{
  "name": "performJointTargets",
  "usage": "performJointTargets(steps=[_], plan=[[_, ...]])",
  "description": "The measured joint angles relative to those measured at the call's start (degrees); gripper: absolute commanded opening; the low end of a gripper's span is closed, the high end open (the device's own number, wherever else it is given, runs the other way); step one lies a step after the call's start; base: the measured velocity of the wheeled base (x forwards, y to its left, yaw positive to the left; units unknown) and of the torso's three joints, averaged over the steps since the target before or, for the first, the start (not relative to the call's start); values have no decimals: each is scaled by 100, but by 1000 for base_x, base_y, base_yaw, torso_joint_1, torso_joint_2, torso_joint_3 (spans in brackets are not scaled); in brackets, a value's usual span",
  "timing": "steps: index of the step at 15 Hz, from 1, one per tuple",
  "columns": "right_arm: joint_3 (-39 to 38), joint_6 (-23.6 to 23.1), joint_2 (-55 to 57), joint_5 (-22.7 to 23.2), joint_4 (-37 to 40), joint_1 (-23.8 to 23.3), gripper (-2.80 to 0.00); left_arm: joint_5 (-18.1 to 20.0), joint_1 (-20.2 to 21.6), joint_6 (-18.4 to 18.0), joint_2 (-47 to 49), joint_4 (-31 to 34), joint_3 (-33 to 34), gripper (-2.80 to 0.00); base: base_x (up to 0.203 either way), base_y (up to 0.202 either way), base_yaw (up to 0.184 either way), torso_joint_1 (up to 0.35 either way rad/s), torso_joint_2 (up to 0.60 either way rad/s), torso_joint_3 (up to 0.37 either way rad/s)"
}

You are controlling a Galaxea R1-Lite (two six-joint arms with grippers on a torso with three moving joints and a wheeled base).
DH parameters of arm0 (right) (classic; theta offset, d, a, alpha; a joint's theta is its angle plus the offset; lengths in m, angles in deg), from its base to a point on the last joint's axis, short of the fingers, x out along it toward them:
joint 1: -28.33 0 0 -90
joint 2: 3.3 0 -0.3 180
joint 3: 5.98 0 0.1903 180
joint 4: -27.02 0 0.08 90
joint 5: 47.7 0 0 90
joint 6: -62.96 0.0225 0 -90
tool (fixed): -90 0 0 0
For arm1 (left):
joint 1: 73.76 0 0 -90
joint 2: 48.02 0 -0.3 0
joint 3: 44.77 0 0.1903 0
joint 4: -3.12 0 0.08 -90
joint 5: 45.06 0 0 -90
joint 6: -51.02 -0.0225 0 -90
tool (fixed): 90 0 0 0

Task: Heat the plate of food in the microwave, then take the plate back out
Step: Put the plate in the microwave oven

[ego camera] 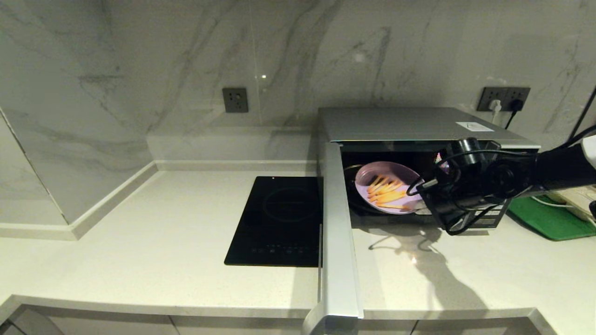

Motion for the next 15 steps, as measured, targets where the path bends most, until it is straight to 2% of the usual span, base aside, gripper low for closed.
performJointTargets(steps=[6,15], plan=[[623,326,233,-37,416,0,-280,0,0,3,0,2,0,-280,0,0,0,0,0,0],[1345,351,704,-131,602,68,-280,3,0,2,0,0,0,-280,0,0,0,0,0,0]])
